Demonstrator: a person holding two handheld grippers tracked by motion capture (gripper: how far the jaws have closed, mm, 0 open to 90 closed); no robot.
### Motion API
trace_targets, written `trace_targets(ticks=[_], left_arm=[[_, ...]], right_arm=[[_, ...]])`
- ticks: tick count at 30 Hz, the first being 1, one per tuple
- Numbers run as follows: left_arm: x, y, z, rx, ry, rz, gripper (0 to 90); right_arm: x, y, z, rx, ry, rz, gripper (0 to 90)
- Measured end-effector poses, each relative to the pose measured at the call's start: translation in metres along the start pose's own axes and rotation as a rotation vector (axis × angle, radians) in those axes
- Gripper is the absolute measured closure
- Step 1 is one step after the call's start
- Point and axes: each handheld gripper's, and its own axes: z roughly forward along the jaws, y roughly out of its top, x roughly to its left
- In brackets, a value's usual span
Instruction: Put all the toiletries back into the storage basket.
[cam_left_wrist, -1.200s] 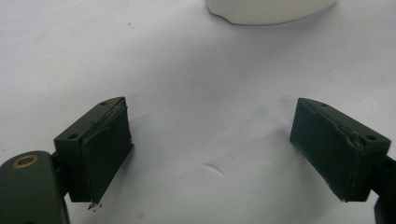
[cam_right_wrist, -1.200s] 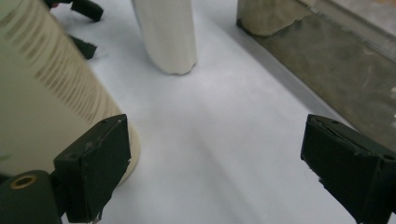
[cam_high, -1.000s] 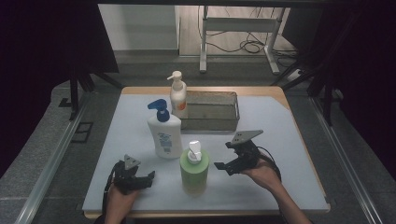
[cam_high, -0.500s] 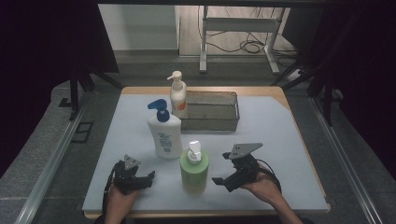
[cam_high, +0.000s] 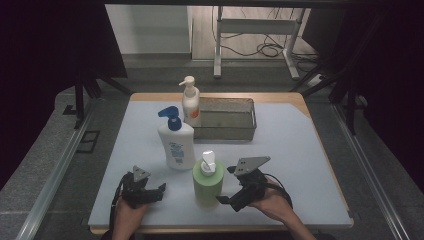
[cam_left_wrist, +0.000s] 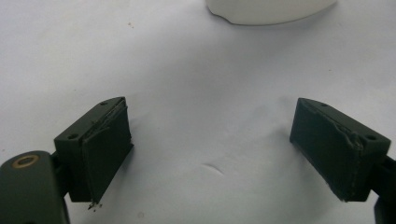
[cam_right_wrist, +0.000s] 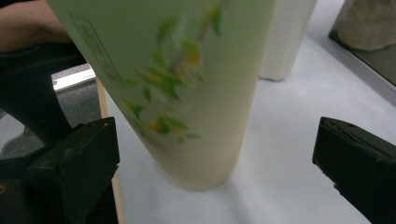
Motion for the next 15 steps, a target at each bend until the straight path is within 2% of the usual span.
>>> trace_targets(ticks=[15], left_arm=[[0.0,0.0,0.0,0.001,-0.001,0.0,12.1]], right_arm=[[0.011,0.014,0.015,-0.001,0.016,-0.033,0.8]])
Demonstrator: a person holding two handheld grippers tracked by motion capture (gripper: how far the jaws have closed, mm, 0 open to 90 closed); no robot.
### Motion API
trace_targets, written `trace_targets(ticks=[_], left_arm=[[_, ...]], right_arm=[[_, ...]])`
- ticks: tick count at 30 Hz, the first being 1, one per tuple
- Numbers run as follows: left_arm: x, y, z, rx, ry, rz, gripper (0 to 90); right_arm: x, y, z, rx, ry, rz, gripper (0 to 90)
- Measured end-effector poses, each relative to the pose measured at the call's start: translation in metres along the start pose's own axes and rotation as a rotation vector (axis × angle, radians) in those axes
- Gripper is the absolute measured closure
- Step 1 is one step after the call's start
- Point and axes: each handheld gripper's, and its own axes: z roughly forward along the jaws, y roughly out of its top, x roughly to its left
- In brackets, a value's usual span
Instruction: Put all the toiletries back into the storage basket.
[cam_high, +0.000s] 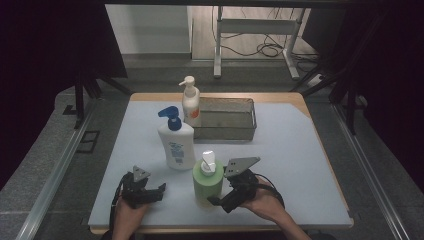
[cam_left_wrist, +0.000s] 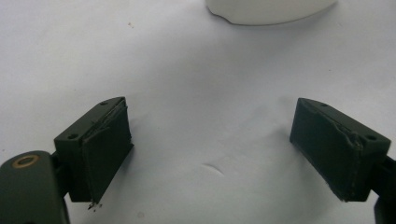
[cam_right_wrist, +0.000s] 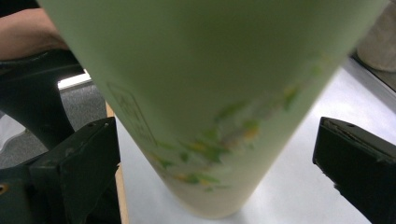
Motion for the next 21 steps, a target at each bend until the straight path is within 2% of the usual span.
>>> trace_targets(ticks=[16,21], left_arm=[[0.0,0.0,0.0,0.0,0.0,0.0,12.1],[0.0,0.0,0.0,0.0,0.0,0.0,12.1]], right_arm=[[0.006,0.012,0.017,0.002,-0.013,-0.041,3.5],[0.006,0.014,0.017,-0.013,-0.02,-0.041,8.6]])
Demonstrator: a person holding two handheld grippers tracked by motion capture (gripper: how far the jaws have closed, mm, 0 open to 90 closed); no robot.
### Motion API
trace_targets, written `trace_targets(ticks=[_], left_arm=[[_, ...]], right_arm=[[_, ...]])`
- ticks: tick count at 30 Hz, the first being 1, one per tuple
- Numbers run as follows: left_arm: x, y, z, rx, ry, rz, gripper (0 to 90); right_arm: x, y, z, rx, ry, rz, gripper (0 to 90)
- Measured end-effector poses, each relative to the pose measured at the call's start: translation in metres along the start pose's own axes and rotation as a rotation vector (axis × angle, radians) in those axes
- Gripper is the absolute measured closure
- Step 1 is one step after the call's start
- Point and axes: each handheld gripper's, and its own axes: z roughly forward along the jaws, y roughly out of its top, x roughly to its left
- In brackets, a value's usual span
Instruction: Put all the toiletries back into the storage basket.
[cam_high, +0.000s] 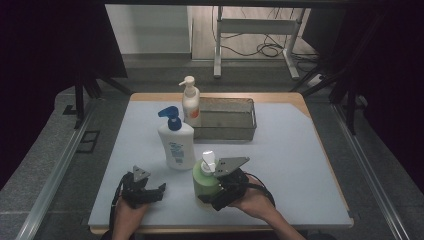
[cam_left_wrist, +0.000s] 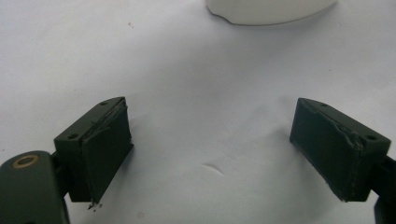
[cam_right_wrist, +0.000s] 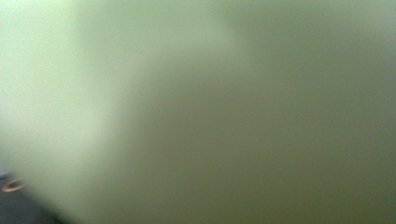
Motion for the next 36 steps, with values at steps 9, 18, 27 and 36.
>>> trace_targets(ticks=[9,18,27,36], left_arm=[[0.0,0.0,0.0,0.0,0.0,0.0,12.1],[0.0,0.0,0.0,0.0,0.0,0.003,12.1],[0.0,0.0,0.0,0.002,0.001,0.005,12.1],[0.0,0.0,0.0,0.001,0.001,0.006,12.1]], right_arm=[[0.002,0.0,-0.002,0.007,-0.035,0.009,11.7],[-0.002,0.002,-0.008,-0.005,-0.073,0.024,11.9],[-0.016,0.008,-0.019,-0.022,-0.124,0.065,11.9],[-0.03,0.015,-0.023,-0.018,-0.168,0.095,12.0]])
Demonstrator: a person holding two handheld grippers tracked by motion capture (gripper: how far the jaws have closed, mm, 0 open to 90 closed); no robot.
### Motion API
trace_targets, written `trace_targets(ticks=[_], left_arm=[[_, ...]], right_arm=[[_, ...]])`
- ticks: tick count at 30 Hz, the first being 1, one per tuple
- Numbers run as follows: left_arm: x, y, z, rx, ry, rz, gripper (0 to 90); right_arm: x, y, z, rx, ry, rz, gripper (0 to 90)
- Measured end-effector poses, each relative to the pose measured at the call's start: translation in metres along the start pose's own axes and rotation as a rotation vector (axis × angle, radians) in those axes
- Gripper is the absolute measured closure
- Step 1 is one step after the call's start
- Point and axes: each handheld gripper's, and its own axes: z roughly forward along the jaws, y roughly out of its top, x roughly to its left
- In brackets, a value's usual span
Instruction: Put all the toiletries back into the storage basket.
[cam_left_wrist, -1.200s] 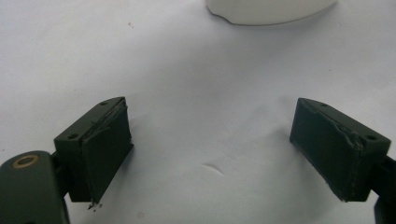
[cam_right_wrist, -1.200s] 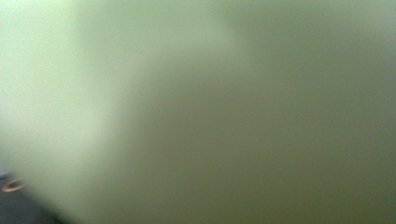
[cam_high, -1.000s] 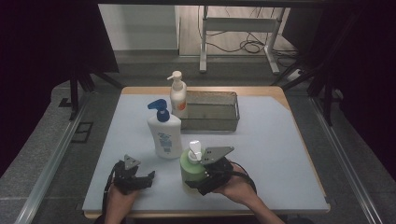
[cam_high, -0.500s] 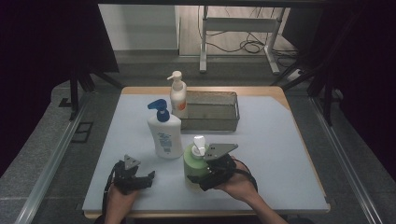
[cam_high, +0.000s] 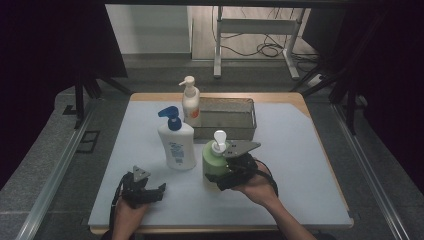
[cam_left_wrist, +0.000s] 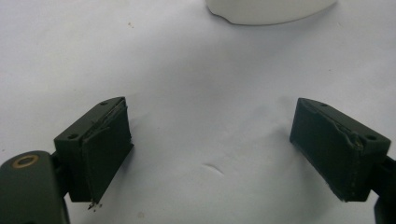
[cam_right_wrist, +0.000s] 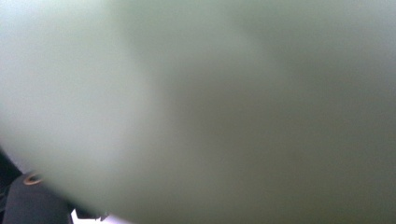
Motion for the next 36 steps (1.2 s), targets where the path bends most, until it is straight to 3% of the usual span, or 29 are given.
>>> trace_targets(ticks=[13,36], left_arm=[[0.0,0.0,0.0,-0.003,0.0,-0.002,12.1],[0.0,0.0,0.0,-0.004,-0.001,-0.002,12.1]], right_arm=[[-0.025,0.014,-0.002,-0.013,-0.077,0.042,12.0],[-0.057,0.051,-0.004,-0.051,-0.185,0.083,12.0]])
